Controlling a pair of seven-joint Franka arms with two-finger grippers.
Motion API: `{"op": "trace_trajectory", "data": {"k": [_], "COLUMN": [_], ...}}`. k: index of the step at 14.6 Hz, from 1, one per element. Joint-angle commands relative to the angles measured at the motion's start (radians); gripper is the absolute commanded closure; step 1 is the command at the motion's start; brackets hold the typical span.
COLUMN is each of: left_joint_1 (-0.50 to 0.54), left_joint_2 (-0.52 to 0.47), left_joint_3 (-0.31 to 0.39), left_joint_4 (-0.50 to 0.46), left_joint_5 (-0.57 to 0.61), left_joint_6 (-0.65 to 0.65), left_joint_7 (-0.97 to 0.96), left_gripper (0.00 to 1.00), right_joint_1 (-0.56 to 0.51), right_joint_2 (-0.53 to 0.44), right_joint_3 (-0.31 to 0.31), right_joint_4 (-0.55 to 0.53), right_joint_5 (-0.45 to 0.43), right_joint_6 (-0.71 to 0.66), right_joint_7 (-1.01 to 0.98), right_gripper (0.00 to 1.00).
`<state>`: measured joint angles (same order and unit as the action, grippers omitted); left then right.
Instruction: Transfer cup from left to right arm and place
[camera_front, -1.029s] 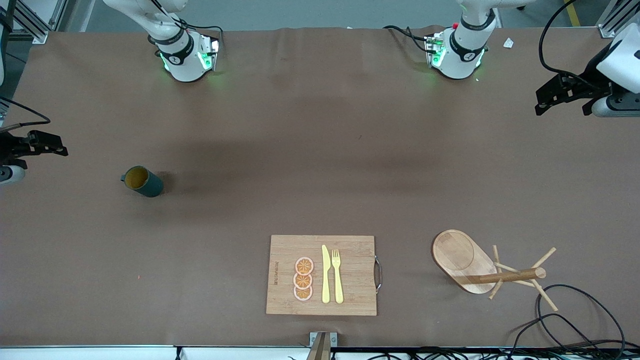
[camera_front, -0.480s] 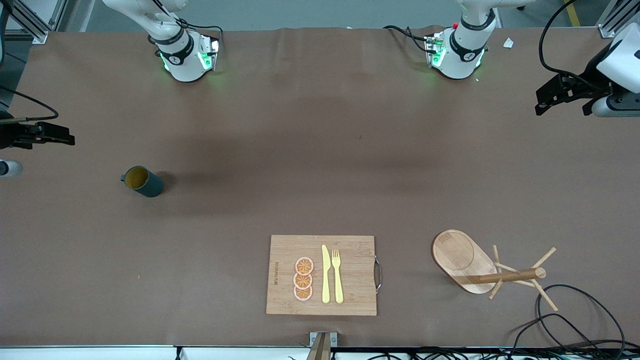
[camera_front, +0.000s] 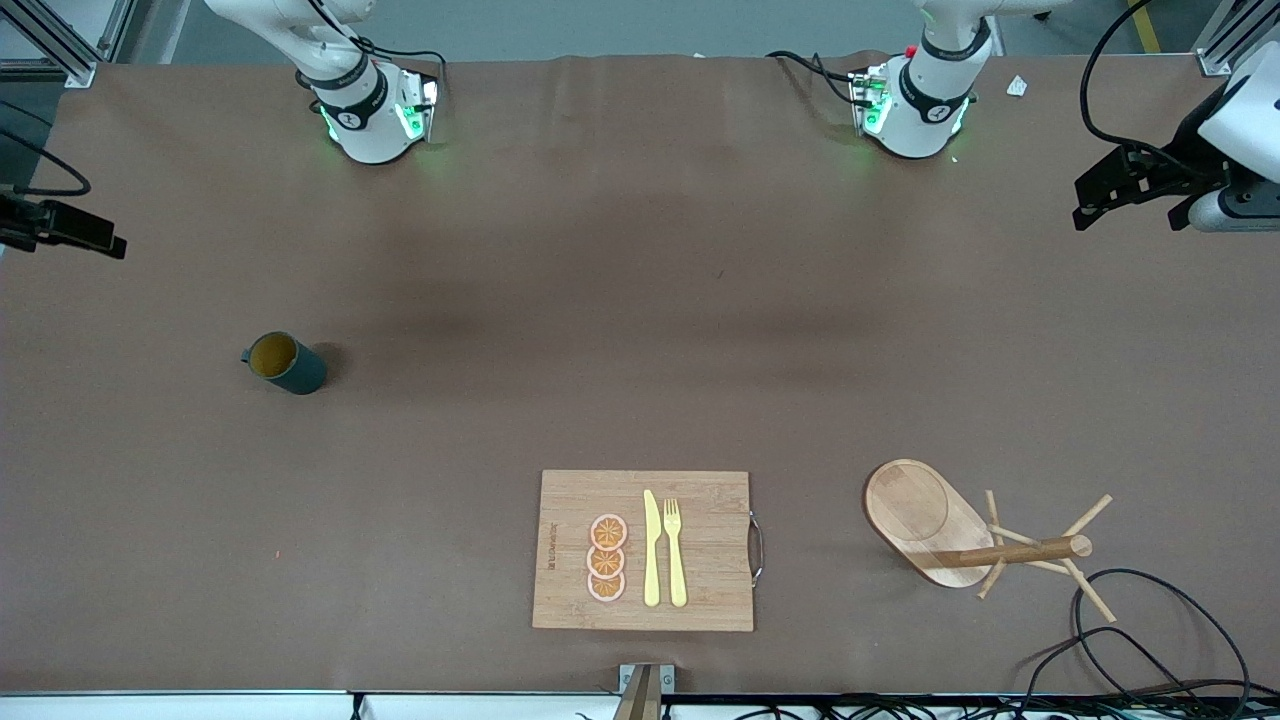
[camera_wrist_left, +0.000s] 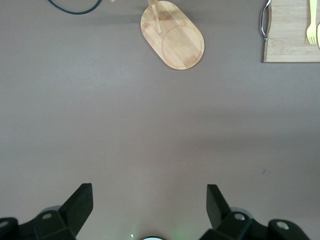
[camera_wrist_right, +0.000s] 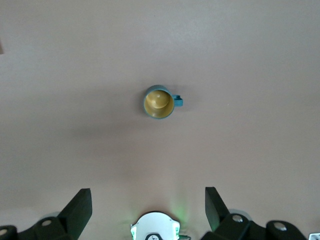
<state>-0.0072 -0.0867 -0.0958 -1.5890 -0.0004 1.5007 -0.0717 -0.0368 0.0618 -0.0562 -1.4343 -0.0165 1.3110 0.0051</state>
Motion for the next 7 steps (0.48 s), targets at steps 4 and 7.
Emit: {"op": "trace_trajectory", "data": {"k": [4,7], "left_joint_1": [0.001,0.001], "left_joint_2": [-0.011,-0.011], "left_joint_3": [0.005,0.005], "left_joint_4": [0.006,0.007], "left_joint_5": [0.013,0.011], "left_joint_6": [-0.008,-0.008], "left_joint_7": [0.036,0.036], "left_gripper": [0.00,0.00], "right_joint_1": [-0.006,-0.006], "right_joint_2": [-0.223,-0.235], "right_joint_3": [-0.004,-0.004], "right_joint_4": [-0.273,-0.273], "right_joint_5": [0.029,0.029], "right_joint_6": [0.123,0.116], "right_joint_7": [0.029,0.026], "right_gripper": [0.00,0.00]}}
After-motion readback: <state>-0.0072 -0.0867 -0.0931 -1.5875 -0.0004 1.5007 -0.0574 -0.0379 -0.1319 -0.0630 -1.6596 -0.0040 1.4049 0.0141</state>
